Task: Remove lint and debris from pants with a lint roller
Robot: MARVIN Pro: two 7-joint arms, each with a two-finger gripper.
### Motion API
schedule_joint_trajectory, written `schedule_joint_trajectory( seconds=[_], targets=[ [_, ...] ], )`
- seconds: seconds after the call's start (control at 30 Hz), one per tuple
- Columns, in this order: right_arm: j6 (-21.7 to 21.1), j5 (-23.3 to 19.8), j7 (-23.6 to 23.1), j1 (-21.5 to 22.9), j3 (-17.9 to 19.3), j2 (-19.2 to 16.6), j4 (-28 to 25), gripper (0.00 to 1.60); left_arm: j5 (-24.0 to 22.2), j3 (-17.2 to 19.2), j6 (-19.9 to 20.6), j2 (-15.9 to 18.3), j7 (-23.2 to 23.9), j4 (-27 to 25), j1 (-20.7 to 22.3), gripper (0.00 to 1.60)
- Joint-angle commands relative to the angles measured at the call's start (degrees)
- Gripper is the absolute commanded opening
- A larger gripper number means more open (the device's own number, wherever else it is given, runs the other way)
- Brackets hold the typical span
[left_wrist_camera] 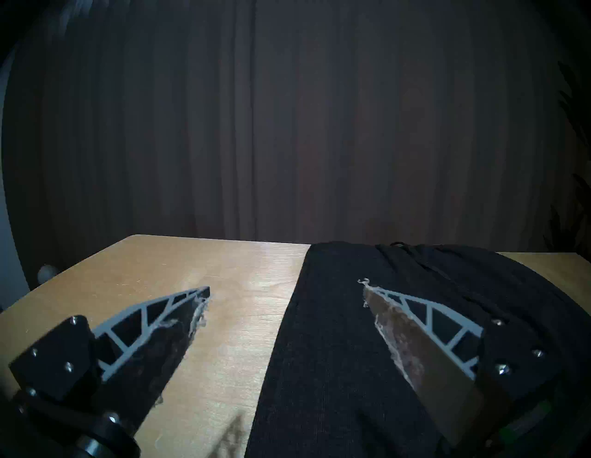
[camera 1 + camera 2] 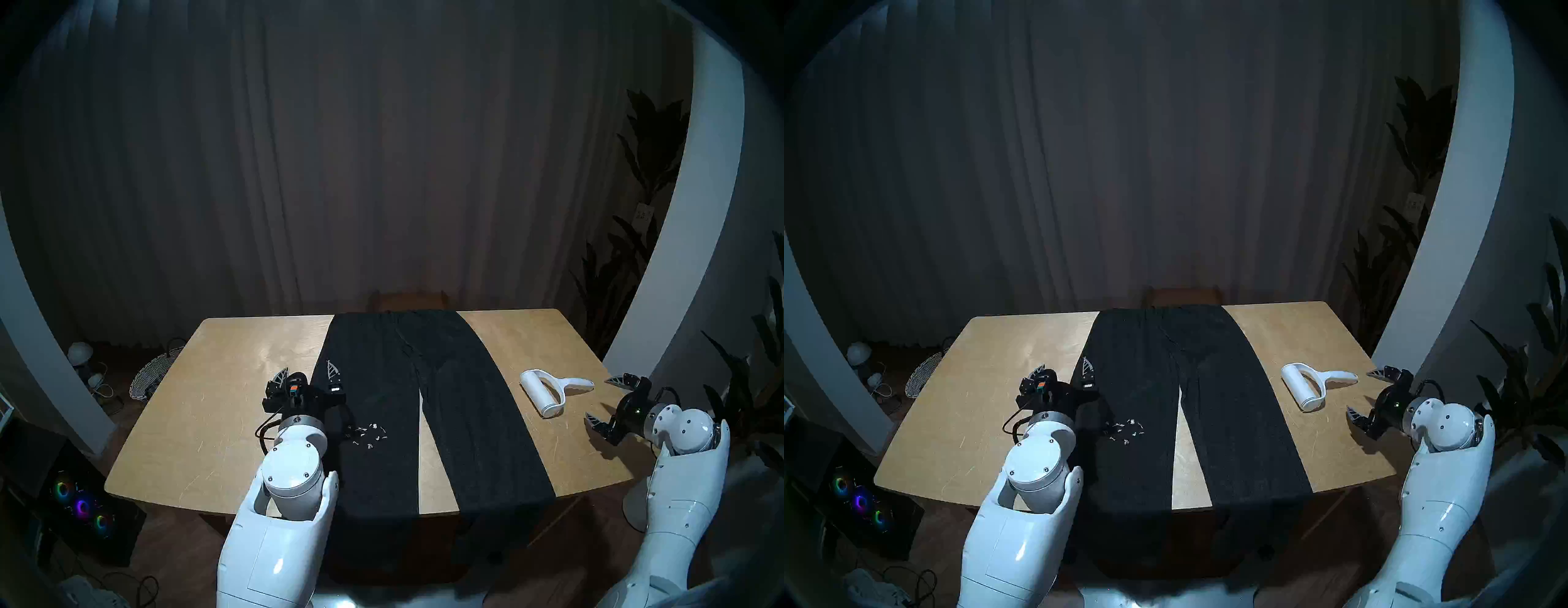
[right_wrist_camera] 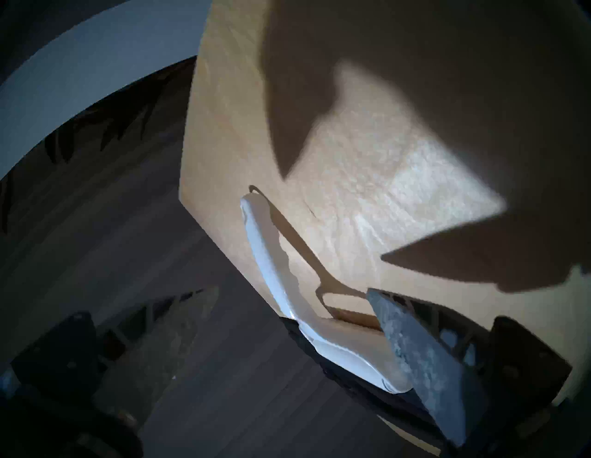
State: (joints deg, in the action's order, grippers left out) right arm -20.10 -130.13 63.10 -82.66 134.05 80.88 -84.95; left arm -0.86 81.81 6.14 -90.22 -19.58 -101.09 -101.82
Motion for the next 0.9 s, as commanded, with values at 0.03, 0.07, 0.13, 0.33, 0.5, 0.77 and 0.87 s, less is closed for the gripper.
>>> schedule_joint_trajectory(
  seconds=[0.03, 0.07, 0.13, 0.33, 0.5, 0.77, 0.87],
  targets=[
    [-2.8, -5.0, 5.7, 7.1, -1.6, -6.8, 6.7, 1.6, -2.5, -2.0, -1.5, 0.6, -5.7, -0.9, 1.2, 1.6],
    [-3.6, -5.6, 7.0, 7.9, -1.9, -7.6, 8.0, 1.6, -3.1, -2.5, -1.5, 0.8, -6.5, -1.1, 1.0, 1.6],
    [-4.8, -6.6, 8.6, 8.7, -2.4, -8.7, 9.9, 1.6, -3.5, -3.4, -1.4, 1.1, -8.3, -1.2, 0.9, 1.6],
    [-11.1, -7.1, 8.9, 8.9, -4.9, -11.3, 12.5, 1.6, -6.0, -5.1, -2.0, 1.8, -12.4, -2.5, 0.3, 1.6],
    [-16.1, -6.9, 7.3, 5.0, -4.4, -11.5, 7.3, 1.6, -7.0, -5.2, -2.4, 1.9, -14.8, -3.1, 0.0, 1.6],
    [-22.9, -6.9, 2.3, -0.6, -1.7, -9.2, 1.1, 1.6, -7.8, -4.2, -2.2, 2.0, -16.3, -3.6, -0.9, 1.6],
    [-23.4, -6.5, 1.6, -2.4, -2.0, -7.8, -0.6, 1.6, -8.1, -4.0, -2.2, 2.5, -16.1, -3.4, -0.8, 1.6]
  ],
)
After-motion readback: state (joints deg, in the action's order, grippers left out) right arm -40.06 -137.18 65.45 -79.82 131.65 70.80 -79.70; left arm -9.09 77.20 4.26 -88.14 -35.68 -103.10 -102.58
